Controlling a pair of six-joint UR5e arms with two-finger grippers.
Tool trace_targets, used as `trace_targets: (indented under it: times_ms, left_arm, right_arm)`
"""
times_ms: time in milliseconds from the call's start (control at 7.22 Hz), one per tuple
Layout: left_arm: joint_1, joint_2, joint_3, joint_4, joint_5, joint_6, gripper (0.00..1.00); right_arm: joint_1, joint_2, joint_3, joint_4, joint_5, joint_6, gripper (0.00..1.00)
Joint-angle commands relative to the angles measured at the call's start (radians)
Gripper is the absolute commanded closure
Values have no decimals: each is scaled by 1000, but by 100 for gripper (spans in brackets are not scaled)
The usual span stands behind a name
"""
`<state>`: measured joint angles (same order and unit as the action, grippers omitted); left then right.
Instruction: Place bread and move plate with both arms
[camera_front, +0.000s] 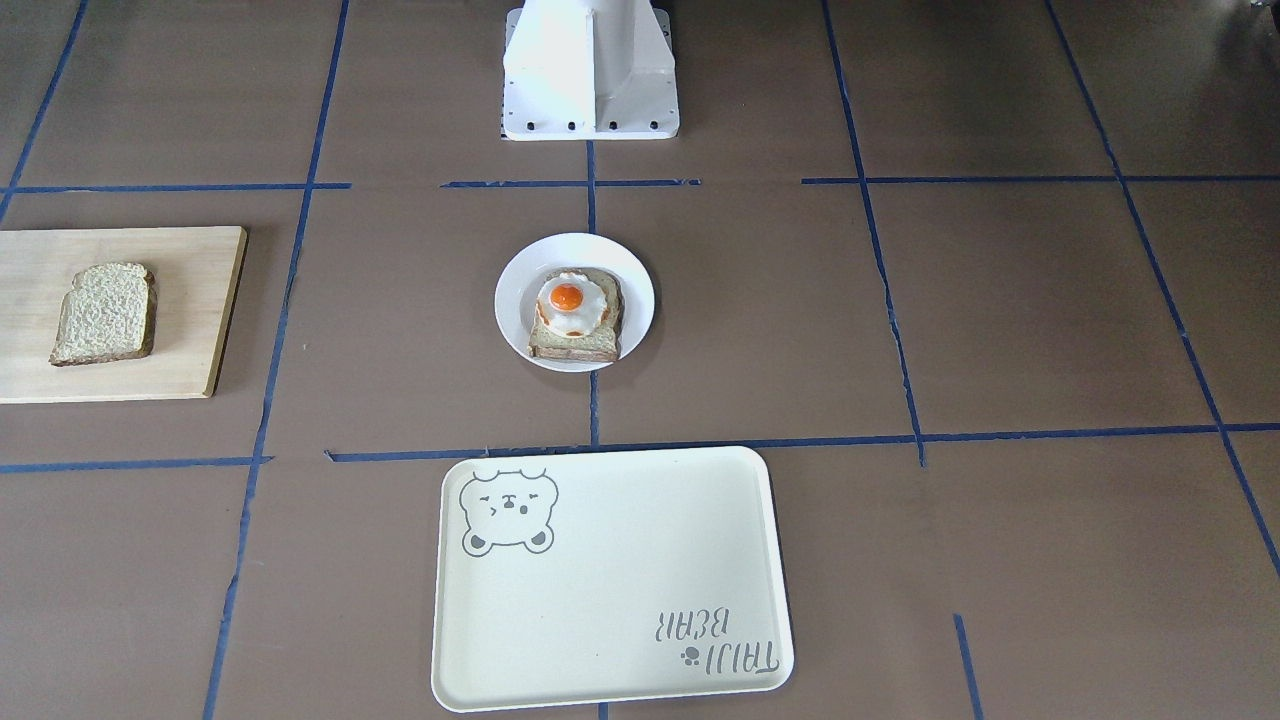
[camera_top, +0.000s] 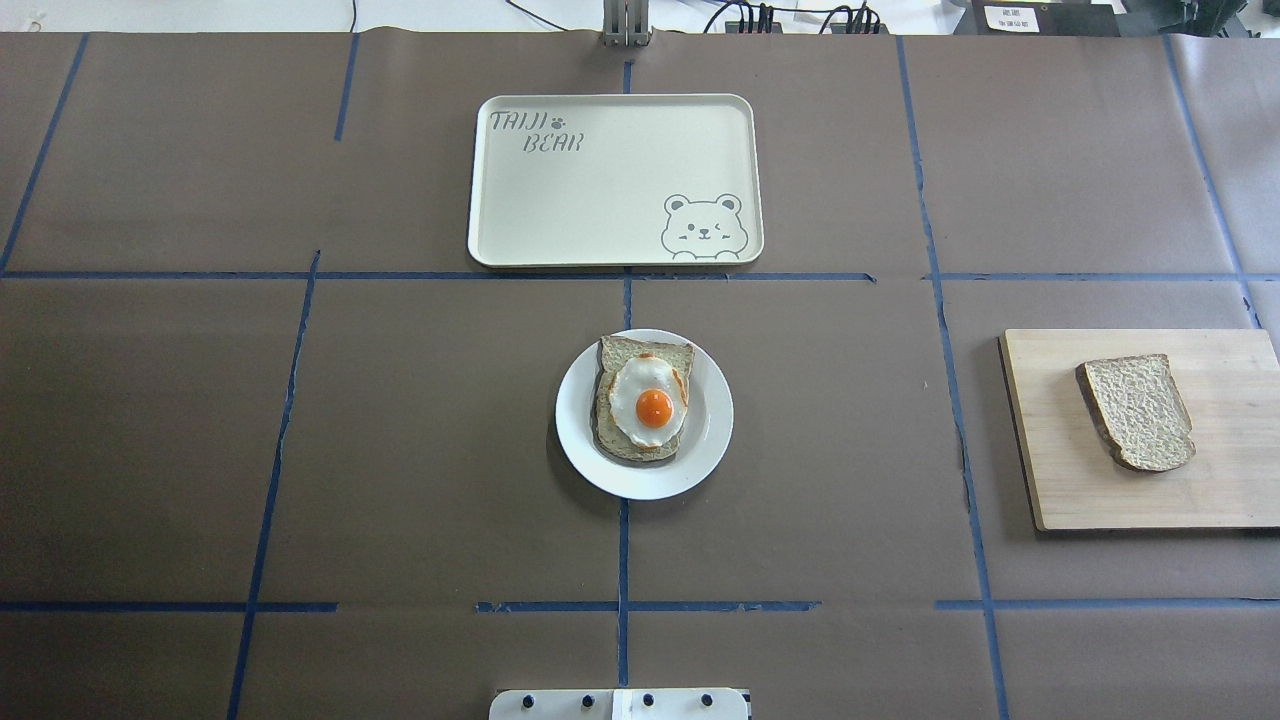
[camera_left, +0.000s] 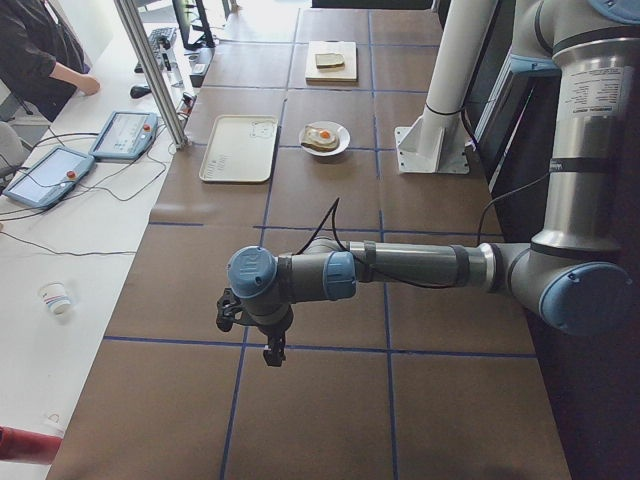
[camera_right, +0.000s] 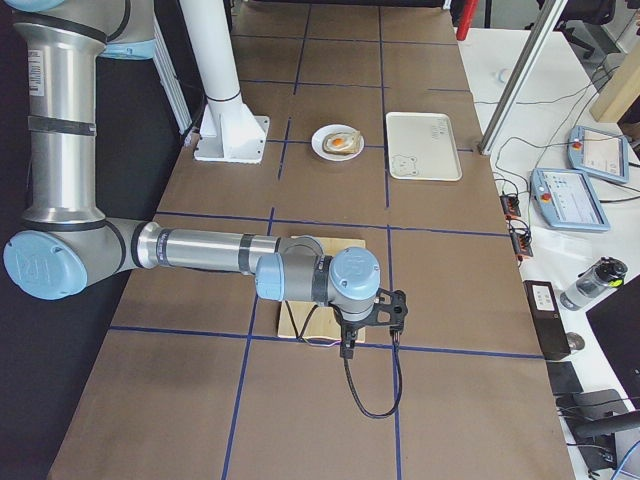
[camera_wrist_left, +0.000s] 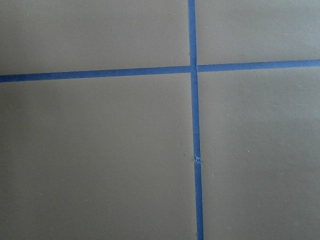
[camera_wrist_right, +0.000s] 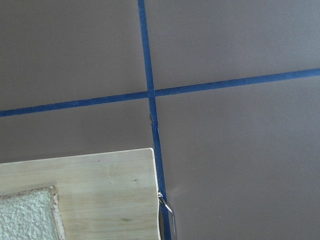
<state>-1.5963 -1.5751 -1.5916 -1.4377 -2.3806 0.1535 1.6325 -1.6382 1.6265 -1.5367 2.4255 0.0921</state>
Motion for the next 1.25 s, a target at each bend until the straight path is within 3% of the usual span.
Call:
trace_targets:
  times_ms: [0, 277, 693, 831, 1108]
  left_arm:
    - [1, -3, -4, -1, -2, 0, 0]
    - [1, -3, -2, -1, -2, 1, 0]
    - [1, 0, -5, -3, -5, -17, 0]
    - [1, 0, -7, -3, -6, -17, 0]
    - [1, 0, -8, -4, -6, -17, 0]
  right_arm:
    - [-3, 18, -23, 13, 10, -2, 0]
    - [-86, 14, 1, 67, 30, 78, 0]
    - [-273, -61, -7, 563, 14, 636, 0]
    - [-328, -93, -11, 675, 12, 712, 0]
    - [-429, -101, -25, 748, -93, 774, 0]
